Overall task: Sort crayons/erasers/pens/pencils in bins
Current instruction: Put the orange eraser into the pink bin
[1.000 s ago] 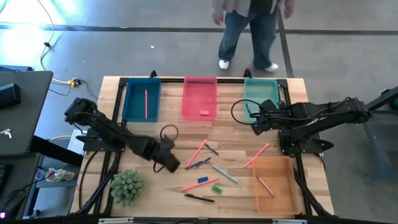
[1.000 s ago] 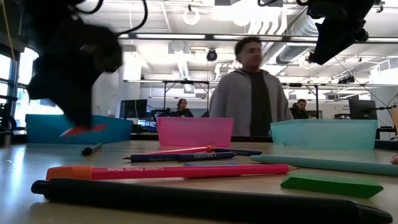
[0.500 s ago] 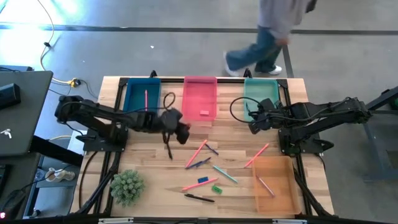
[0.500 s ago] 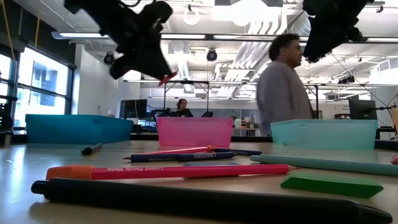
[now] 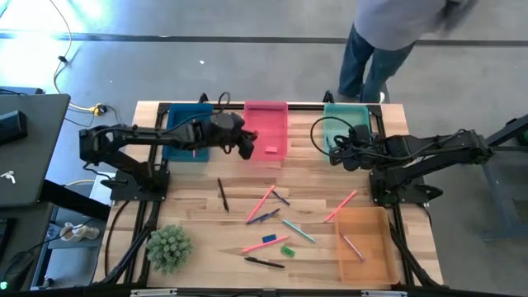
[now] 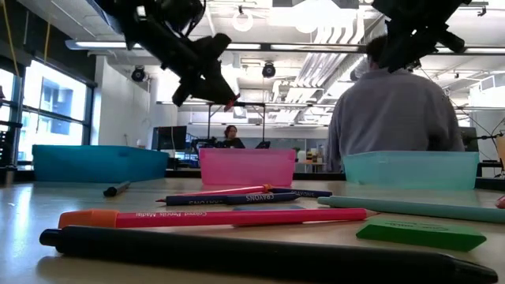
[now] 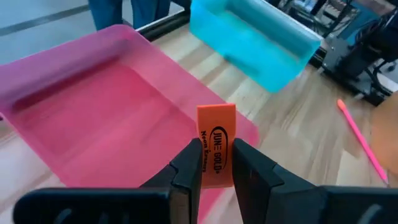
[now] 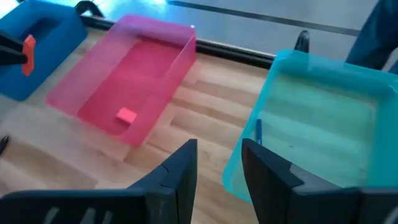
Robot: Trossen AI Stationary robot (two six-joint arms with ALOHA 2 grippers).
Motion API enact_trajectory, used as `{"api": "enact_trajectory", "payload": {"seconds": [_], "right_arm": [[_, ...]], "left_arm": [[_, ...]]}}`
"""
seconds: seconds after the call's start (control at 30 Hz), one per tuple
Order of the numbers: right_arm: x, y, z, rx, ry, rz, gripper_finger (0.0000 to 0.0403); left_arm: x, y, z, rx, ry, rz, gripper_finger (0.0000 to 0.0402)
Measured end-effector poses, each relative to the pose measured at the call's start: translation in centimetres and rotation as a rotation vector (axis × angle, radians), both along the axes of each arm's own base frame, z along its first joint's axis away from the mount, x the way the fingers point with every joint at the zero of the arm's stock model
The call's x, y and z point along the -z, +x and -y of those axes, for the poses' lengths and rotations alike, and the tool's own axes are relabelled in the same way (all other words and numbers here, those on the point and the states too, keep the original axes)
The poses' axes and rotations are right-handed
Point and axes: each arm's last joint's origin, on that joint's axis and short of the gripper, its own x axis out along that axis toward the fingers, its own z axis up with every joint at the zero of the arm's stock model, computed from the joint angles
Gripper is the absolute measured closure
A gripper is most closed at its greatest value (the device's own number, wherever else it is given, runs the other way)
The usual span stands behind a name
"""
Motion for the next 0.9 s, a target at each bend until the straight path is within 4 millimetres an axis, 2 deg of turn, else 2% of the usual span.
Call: {"api": "enact_trajectory", "payload": {"seconds": [0.3, 0.53, 0.73, 0.9], "right_arm": [[-0.2, 0.1, 2.4, -0.002, -0.087, -0.124, 0.0284], [-0.4, 0.3, 5.1, -0.104, -0.126, -0.254, 0.0284], [-0.9, 0.3, 7.2, -0.176, -0.149, -0.274, 0.0284], [-1.4, 0.2, 9.0, -0.187, -0.188, -0.26, 0.0284]], "left_arm": [[0.4, 0.0, -4.7, -0.106, 0.006, 0.102, 0.0339], [-0.6, 0.9, -7.9, -0.115, 0.02, 0.031, 0.0339], [0.4, 1.6, -9.3, -0.147, -0.031, -0.021, 0.0339], [2.3, 2.2, -9.5, -0.159, -0.119, -0.032, 0.0339]]}}
